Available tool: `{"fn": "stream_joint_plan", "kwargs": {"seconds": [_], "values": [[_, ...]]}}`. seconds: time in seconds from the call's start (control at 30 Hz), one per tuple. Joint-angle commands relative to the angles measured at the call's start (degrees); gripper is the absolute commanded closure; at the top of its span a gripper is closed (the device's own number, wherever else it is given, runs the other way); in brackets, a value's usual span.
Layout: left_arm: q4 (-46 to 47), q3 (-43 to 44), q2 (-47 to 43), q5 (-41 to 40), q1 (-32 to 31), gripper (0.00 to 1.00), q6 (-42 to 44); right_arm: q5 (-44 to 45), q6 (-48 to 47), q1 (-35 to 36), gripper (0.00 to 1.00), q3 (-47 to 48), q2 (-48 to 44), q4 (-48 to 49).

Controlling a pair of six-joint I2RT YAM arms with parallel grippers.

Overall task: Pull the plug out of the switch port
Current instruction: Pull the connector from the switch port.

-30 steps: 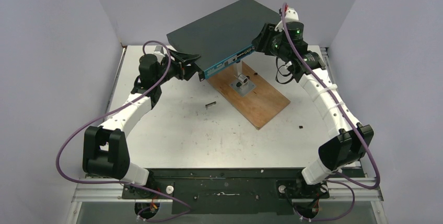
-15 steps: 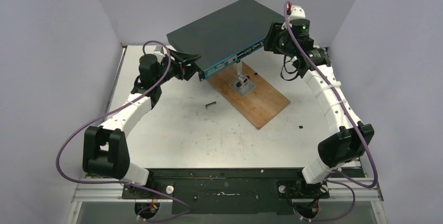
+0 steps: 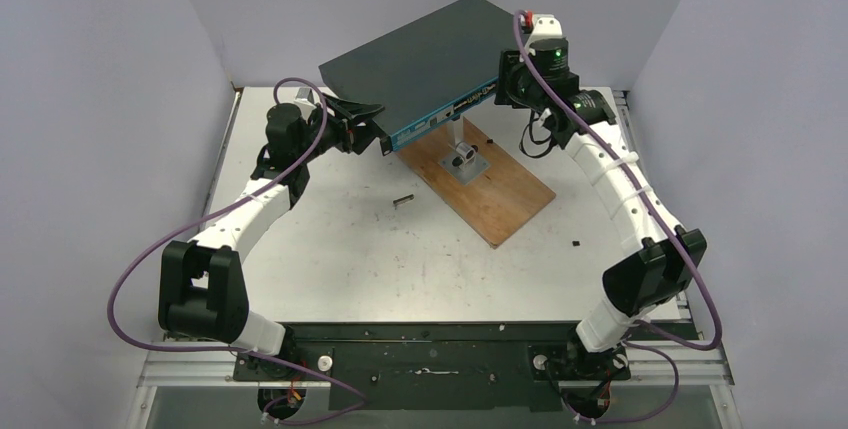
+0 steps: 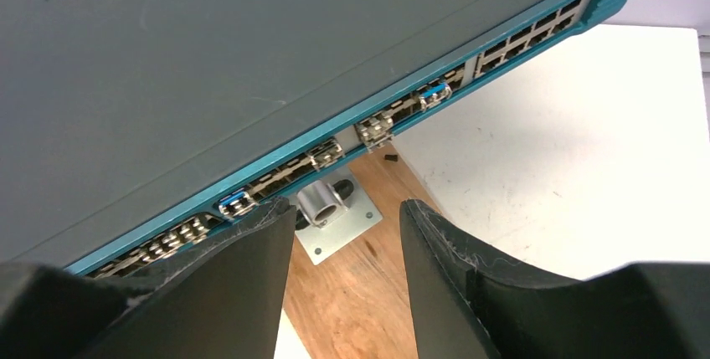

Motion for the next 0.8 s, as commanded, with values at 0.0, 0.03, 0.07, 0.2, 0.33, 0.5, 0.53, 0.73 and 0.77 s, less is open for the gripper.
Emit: {"fn": "stream_joint_plan", "kwargs": {"seconds": [0.0, 0.03, 0.07, 0.2, 0.33, 0.5, 0.53, 0.73, 0.77], "values": [[4.09, 2.83, 2.63, -3.14, -2.02, 1.00, 0.83, 3.29, -1.11, 0.06, 0.51, 2.47, 0.91, 0.39], [4.02, 2.88, 2.60, -3.08, -2.06, 1.00, 0.87, 3.35, -1.17, 0.05, 0.51, 2.53, 1.02, 0.65], [3.99, 2.84, 2.63, -3.12, -2.05, 1.00, 0.83, 3.35, -1.25, 0.07, 0.50, 2.56, 1.13, 0.87], [3.91, 2.81, 2.58, -3.14, -2.09, 1.00, 0.87, 3.16, -1.34, 0.07, 0.50, 3.12, 1.86, 1.38], [3.78, 2.90, 2.52, -3.15, -2.02, 1.00, 0.82, 2.75, -1.28, 0.06, 0.49, 3.98, 2.55, 1.92], [3.60, 3.18, 2.66, -3.22, -2.02, 1.00, 0.84, 3.12, -1.13, 0.10, 0.48, 4.51, 3.02, 2.50], [3.52, 3.16, 2.66, -3.23, -2.06, 1.00, 0.90, 3.25, -1.19, 0.05, 0.48, 4.51, 2.89, 2.76], [3.38, 3.72, 2.97, -3.23, -2.01, 1.00, 1.02, 5.88, -1.34, -0.06, 0.52, 4.34, 2.62, 3.62], [3.31, 3.77, 2.98, -3.23, -2.02, 1.00, 1.05, 6.62, -1.48, -0.12, 0.53, 4.29, 2.58, 3.54]]}}
